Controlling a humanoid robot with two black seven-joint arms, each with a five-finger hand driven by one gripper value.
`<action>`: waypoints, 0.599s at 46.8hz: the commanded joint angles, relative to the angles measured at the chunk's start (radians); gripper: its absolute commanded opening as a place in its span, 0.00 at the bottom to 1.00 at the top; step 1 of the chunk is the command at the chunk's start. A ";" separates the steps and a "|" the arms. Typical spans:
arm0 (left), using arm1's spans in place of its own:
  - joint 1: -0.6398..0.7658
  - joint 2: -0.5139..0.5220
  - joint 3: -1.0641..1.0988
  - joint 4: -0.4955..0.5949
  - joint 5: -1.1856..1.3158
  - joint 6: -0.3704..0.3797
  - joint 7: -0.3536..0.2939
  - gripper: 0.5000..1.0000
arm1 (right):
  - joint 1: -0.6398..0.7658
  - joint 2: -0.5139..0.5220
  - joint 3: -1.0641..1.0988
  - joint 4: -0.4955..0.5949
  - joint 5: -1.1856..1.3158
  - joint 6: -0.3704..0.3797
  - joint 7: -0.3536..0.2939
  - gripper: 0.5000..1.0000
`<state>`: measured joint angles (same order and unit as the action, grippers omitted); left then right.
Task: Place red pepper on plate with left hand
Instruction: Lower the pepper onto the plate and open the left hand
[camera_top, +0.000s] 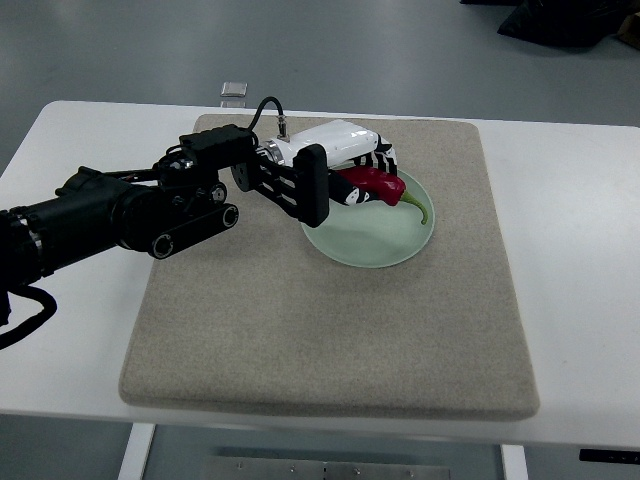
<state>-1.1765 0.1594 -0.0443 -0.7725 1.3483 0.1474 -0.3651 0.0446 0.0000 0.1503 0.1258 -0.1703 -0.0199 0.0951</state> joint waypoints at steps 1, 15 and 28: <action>0.001 0.000 0.003 0.001 0.000 0.000 0.000 0.00 | 0.000 0.000 0.000 0.000 0.000 0.000 0.000 0.86; 0.003 0.000 0.029 0.002 0.000 0.001 0.000 0.00 | 0.000 0.000 0.000 0.000 0.000 0.000 0.000 0.86; 0.006 0.000 0.037 0.009 0.000 0.001 0.000 0.00 | 0.000 0.000 0.000 0.000 0.000 0.000 0.000 0.86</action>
<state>-1.1720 0.1597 -0.0077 -0.7659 1.3483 0.1489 -0.3650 0.0445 0.0000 0.1503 0.1258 -0.1703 -0.0199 0.0951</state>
